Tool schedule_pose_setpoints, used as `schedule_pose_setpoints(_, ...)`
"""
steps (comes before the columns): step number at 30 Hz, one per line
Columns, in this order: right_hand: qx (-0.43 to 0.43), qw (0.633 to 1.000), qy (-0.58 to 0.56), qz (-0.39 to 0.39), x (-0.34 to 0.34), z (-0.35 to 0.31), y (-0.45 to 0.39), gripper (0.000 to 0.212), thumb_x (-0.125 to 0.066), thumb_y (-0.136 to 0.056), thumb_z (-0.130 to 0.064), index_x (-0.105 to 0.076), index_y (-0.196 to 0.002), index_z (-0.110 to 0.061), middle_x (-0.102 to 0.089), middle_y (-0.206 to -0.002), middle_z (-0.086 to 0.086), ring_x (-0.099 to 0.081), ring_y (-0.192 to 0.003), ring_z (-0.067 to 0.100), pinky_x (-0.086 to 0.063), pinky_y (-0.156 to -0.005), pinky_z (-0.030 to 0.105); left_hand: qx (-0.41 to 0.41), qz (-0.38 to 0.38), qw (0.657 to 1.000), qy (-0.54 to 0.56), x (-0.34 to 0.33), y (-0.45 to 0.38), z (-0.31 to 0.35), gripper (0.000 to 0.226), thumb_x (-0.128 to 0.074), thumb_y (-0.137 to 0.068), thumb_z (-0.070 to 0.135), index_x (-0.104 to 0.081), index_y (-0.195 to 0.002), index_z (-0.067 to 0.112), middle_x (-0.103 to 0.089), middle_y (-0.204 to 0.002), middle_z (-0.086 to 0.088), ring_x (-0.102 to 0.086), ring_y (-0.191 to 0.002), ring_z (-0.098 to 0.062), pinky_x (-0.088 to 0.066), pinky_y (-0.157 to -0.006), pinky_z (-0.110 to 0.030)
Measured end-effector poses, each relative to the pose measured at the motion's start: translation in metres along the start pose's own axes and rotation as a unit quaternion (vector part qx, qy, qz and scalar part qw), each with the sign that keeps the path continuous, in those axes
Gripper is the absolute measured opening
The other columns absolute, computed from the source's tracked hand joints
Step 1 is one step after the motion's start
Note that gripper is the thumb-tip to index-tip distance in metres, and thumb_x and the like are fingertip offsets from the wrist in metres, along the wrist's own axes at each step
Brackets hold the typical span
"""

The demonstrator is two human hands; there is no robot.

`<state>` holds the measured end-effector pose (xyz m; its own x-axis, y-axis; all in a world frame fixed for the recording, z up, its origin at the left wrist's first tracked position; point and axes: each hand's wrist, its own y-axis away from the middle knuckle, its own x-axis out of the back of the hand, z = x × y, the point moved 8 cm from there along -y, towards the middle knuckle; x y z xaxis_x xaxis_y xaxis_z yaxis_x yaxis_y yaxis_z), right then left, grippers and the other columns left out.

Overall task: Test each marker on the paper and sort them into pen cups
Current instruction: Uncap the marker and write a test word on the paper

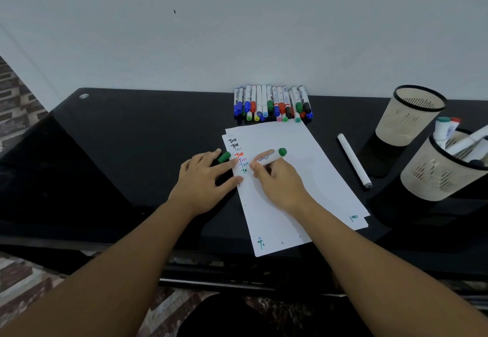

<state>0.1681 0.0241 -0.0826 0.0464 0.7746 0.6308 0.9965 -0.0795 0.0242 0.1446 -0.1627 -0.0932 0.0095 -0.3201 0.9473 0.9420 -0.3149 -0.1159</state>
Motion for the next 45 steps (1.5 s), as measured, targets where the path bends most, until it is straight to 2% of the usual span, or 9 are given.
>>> schedule_pose_setpoints(3,-0.001,1.0,0.003,0.006,0.0013,0.001,0.0007,0.041,-0.051,-0.105,-0.047,-0.071,-0.104,-0.011,-0.073,-0.098,0.003,-0.068,-0.091,0.018,-0.056,-0.089,0.047,0.0,0.002,1.0,-0.002,-0.0007,0.0003,-0.0008,0.074,-0.022,-0.084,0.085,-0.044,-0.146,0.053,-0.03,-0.163,0.008,-0.021,-0.149,-0.016,-0.016,-0.12,-0.046)
schedule_pose_setpoints(6,-0.003,1.0,0.002,0.0,0.0013,0.0005,0.0011,0.042,-0.052,-0.105,-0.047,-0.071,-0.107,-0.01,-0.074,-0.102,0.005,-0.068,-0.095,0.02,-0.056,-0.091,0.048,0.0,0.0,1.0,-0.002,-0.0006,-0.0003,-0.0008,0.073,-0.023,-0.083,0.085,-0.044,-0.146,0.053,-0.03,-0.163,0.008,-0.021,-0.149,-0.016,-0.016,-0.12,-0.046)
schedule_pose_setpoints(9,-0.003,1.0,-0.009,0.001,0.0021,-0.0011,0.002,0.041,-0.051,-0.105,-0.048,-0.069,-0.112,-0.011,-0.073,-0.103,0.003,-0.068,-0.095,0.018,-0.056,-0.091,0.046,0.002,0.003,1.0,0.002,-0.0004,-0.0001,-0.0012,0.073,-0.023,-0.083,0.085,-0.045,-0.145,0.053,-0.031,-0.163,0.008,-0.021,-0.149,-0.015,-0.016,-0.121,-0.046)
schedule_pose_setpoints(15,-0.004,1.0,-0.003,0.012,0.0042,0.0006,0.0023,0.041,-0.05,-0.105,-0.047,-0.071,-0.104,-0.011,-0.073,-0.095,0.003,-0.068,-0.089,0.018,-0.057,-0.087,0.047,-0.001,-0.001,1.0,0.004,-0.0006,-0.0002,-0.0005,0.072,-0.024,-0.084,0.084,-0.044,-0.146,0.053,-0.03,-0.163,0.008,-0.021,-0.149,-0.016,-0.016,-0.121,-0.048)
schedule_pose_setpoints(20,-0.002,1.0,0.005,0.006,0.0028,-0.002,0.0022,0.041,-0.051,-0.105,-0.048,-0.07,-0.108,-0.012,-0.073,-0.098,0.003,-0.068,-0.091,0.017,-0.057,-0.088,0.047,0.002,-0.001,1.0,0.004,-0.0002,-0.0002,-0.0019,0.072,-0.023,-0.084,0.085,-0.044,-0.146,0.054,-0.03,-0.163,0.009,-0.02,-0.149,-0.015,-0.016,-0.121,-0.047)
schedule_pose_setpoints(28,-0.011,0.999,-0.04,0.028,0.0067,0.0019,0.0022,0.038,-0.053,-0.104,-0.048,-0.072,-0.103,-0.015,-0.072,-0.093,-0.003,-0.068,-0.087,0.012,-0.058,-0.086,0.042,0.001,-0.006,1.0,0.004,-0.0009,-0.0005,-0.001,0.074,-0.022,-0.083,0.085,-0.043,-0.146,0.053,-0.03,-0.163,0.008,-0.02,-0.149,-0.016,-0.016,-0.121,-0.047)
schedule_pose_setpoints(37,-0.006,1.0,-0.005,0.019,0.0065,-0.0001,0.0019,0.042,-0.051,-0.105,-0.047,-0.073,-0.107,-0.011,-0.075,-0.098,0.001,-0.068,-0.092,0.017,-0.056,-0.089,0.045,-0.003,0.004,1.0,0.002,-0.0003,0.0003,-0.0019,0.073,-0.022,-0.084,0.086,-0.045,-0.145,0.053,-0.031,-0.163,0.007,-0.021,-0.149,-0.017,-0.016,-0.12,-0.047)
schedule_pose_setpoints(45,-0.001,1.0,-0.023,0.015,0.0066,0.0008,0.0041,0.035,-0.051,-0.106,-0.044,-0.068,-0.109,-0.013,-0.072,-0.099,0.001,-0.066,-0.09,0.013,-0.057,-0.084,0.039,-0.001,-0.005,1.0,0.0,-0.0006,0.0009,0.0001,0.074,-0.021,-0.083,0.085,-0.043,-0.146,0.053,-0.029,-0.163,0.008,-0.02,-0.149,-0.016,-0.015,-0.12,-0.047)
